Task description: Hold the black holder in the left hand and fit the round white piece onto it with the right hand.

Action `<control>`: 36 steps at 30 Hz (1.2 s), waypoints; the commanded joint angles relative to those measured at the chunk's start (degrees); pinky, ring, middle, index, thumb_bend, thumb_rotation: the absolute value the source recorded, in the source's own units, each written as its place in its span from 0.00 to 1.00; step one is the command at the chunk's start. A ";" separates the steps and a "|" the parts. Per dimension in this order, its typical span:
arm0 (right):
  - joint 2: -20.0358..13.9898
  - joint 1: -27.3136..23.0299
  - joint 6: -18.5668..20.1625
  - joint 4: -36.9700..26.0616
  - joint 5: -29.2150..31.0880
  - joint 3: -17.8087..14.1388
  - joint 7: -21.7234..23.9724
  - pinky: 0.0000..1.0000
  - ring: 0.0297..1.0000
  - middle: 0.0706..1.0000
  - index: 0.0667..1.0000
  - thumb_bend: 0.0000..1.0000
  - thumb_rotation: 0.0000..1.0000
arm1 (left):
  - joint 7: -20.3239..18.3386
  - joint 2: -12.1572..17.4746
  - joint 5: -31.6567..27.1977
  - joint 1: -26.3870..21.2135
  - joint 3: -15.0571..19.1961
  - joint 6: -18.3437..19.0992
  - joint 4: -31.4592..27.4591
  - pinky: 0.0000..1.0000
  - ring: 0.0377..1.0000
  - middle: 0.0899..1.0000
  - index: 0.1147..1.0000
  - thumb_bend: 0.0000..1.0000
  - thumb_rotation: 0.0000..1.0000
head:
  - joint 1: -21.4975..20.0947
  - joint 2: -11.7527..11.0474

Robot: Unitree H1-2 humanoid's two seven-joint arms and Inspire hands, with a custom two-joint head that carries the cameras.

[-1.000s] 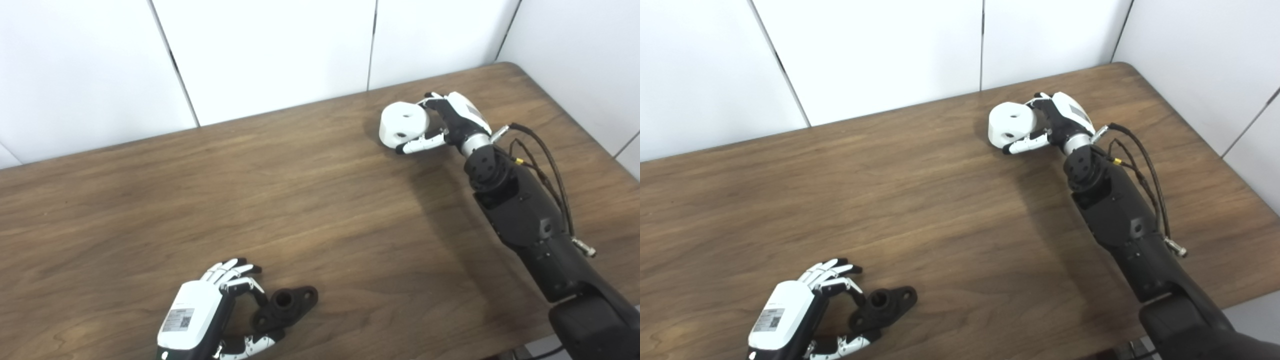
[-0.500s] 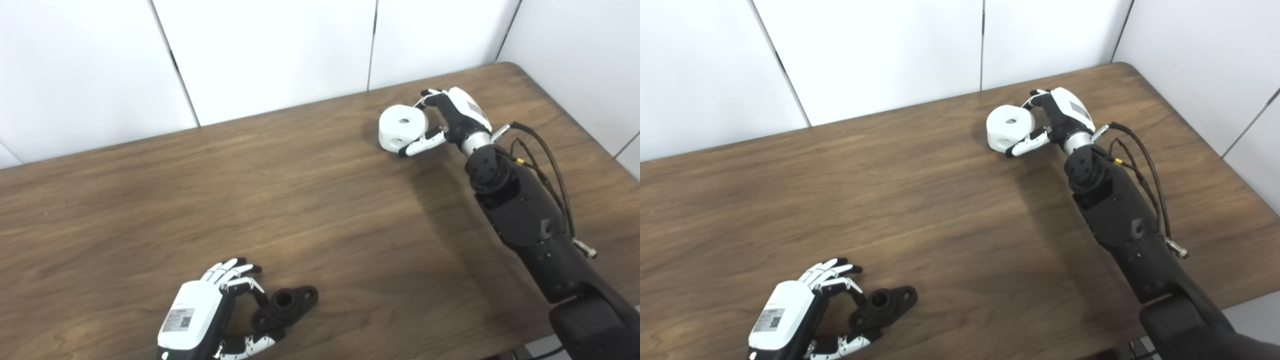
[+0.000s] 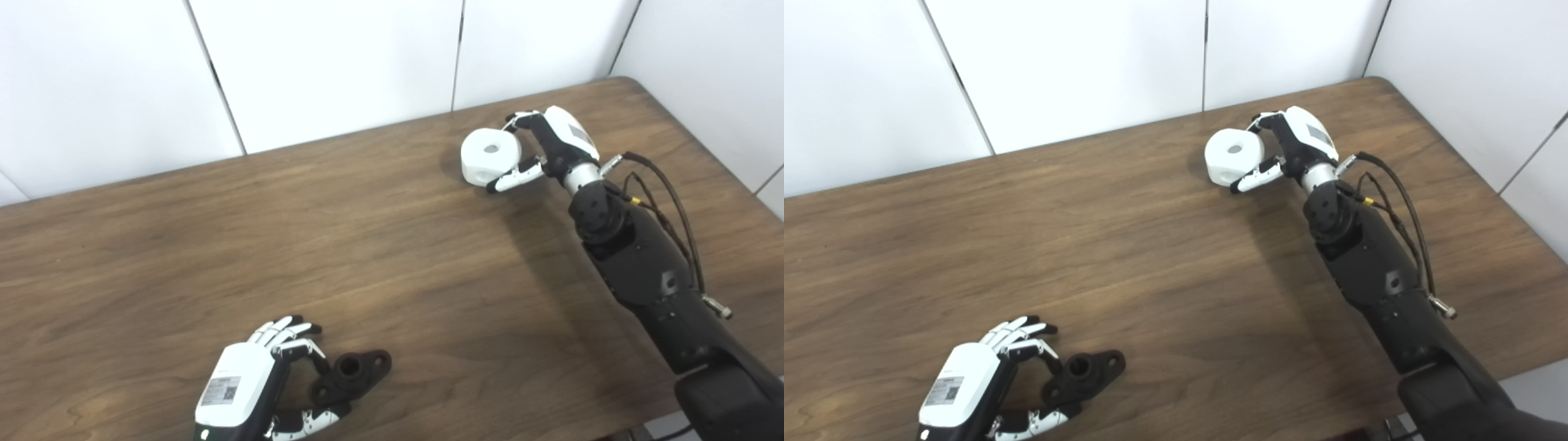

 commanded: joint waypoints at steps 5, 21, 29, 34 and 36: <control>-1.95 1.91 -0.82 -10.33 -0.04 -0.54 2.33 0.88 0.93 0.83 0.45 0.52 0.13 | -3.38 -0.10 1.55 2.21 -0.84 2.36 2.49 0.86 0.87 0.77 0.42 0.52 0.06 | 1.44 0.24; 2.36 10.24 4.01 -30.49 1.98 1.14 12.08 0.90 0.95 0.83 0.45 0.52 0.14 | -4.15 -2.45 3.71 1.85 -2.33 3.94 2.70 0.87 0.87 0.77 0.42 0.52 0.06 | 7.48 1.11; 4.38 14.42 4.69 -37.13 5.61 2.13 16.11 0.90 0.95 0.83 0.44 0.52 0.14 | -4.44 -4.19 5.72 1.30 -3.73 5.48 2.66 0.86 0.86 0.77 0.42 0.52 0.06 | 11.19 2.24; 5.13 16.73 5.05 -41.29 8.58 2.38 18.52 0.91 0.94 0.83 0.44 0.52 0.14 | -4.75 -5.23 6.51 0.74 -4.50 6.38 2.84 0.86 0.86 0.77 0.42 0.52 0.06 | 13.08 3.26; 5.03 17.53 4.97 -43.00 8.78 3.13 19.35 0.94 0.94 0.82 0.44 0.52 0.15 | -5.02 -5.55 6.86 0.47 -4.75 6.80 2.85 0.86 0.86 0.77 0.42 0.52 0.06 | 13.44 3.55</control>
